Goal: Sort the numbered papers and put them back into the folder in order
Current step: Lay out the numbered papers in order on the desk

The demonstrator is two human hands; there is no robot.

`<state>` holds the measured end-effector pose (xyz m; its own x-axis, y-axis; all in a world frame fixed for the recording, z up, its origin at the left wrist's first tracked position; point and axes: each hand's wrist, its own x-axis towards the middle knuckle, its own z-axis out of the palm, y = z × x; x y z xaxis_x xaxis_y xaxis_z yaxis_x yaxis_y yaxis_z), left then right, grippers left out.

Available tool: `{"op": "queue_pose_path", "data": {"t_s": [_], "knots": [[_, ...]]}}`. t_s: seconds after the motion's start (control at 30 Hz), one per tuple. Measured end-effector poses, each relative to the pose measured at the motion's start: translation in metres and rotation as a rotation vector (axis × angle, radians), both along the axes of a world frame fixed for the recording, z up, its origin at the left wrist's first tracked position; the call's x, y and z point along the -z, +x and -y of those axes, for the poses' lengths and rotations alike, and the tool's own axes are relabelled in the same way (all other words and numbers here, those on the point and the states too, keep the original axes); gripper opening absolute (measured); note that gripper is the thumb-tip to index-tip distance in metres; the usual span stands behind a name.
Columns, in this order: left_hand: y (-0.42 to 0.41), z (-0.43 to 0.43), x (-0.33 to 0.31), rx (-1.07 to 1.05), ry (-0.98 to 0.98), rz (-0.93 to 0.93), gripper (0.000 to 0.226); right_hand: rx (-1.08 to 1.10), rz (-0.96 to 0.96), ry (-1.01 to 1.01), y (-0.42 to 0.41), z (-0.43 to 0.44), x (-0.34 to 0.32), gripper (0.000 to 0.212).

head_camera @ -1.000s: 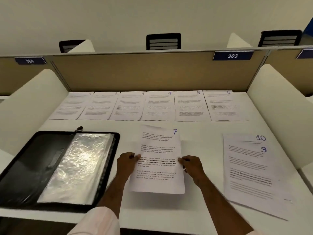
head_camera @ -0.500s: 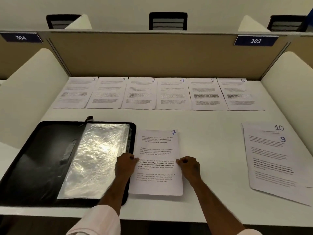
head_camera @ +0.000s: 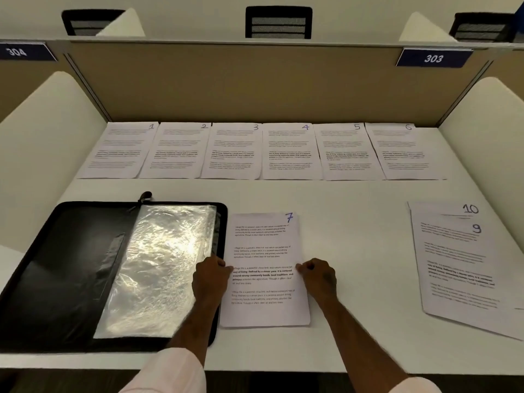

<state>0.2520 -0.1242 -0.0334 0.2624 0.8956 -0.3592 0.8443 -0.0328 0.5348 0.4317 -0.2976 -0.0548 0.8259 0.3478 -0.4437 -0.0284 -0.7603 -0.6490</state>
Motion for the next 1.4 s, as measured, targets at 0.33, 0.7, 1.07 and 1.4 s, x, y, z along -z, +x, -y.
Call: {"op": "queue_pose_path", "data": {"t_s": [0.33, 0.7, 1.07, 1.4], "knots": [[-0.001, -0.004, 0.002, 0.039, 0.090, 0.046, 0.027, 0.060, -0.001, 0.008, 0.005, 0.003, -0.003, 0.030], [0.078, 0.014, -0.020, 0.235, 0.108, 0.305, 0.045, 0.156, 0.177, 0.125, 0.056, 0.063, -0.055, 0.028], [0.216, 0.124, -0.036, 0.456, 0.095, 0.345, 0.058, 0.285, 0.340, -0.007, 0.165, 0.182, -0.077, 0.032], [0.337, 0.266, -0.017, 0.386, -0.018, 0.242, 0.060, 0.249, 0.261, -0.038, 0.289, 0.307, -0.040, 0.036]]}}
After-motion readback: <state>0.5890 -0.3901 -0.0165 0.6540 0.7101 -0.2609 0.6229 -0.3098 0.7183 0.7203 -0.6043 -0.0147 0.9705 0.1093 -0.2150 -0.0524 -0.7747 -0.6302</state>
